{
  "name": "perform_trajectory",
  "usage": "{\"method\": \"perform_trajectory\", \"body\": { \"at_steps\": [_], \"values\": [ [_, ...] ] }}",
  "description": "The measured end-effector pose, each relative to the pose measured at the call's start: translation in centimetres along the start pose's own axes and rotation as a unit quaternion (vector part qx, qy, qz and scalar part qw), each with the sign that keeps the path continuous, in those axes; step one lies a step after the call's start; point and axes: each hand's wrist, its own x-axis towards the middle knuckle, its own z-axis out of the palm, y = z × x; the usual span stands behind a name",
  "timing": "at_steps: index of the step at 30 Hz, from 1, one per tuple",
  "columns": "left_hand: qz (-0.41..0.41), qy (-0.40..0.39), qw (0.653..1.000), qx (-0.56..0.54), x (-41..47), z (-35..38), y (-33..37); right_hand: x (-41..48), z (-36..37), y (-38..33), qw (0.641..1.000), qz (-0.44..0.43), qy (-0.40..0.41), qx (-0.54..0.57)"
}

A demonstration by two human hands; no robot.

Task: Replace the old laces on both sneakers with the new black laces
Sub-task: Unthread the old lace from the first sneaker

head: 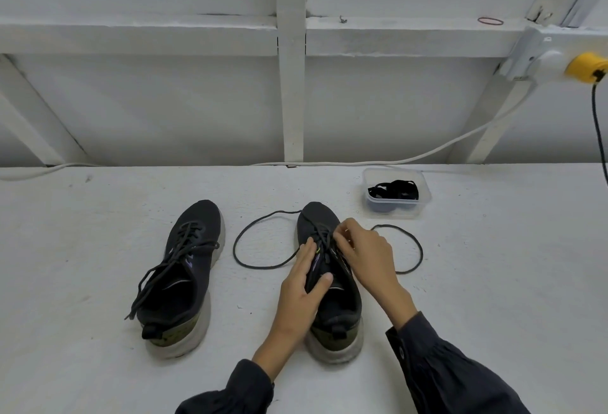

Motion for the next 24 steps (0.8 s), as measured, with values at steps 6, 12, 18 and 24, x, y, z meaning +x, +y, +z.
{"method": "perform_trajectory", "body": {
  "at_steps": [6,12,18,24],
  "values": [
    [-0.009,0.004,1.000,0.000,0.0,0.0,-0.1,-0.9,-0.9,2.1,0.960,0.072,-0.063,0.261],
    [-0.016,0.008,1.000,-0.013,-0.1,0.1,0.0,-0.6,-0.9,1.9,0.966,0.075,-0.068,0.238],
    [-0.019,0.008,1.000,-0.015,-0.1,0.1,-0.1,-0.3,-0.8,1.7,0.960,0.070,-0.074,0.259],
    [-0.019,0.008,1.000,-0.013,0.0,0.1,-0.1,0.5,-0.3,1.8,0.955,0.109,-0.020,0.273]
  ]
}}
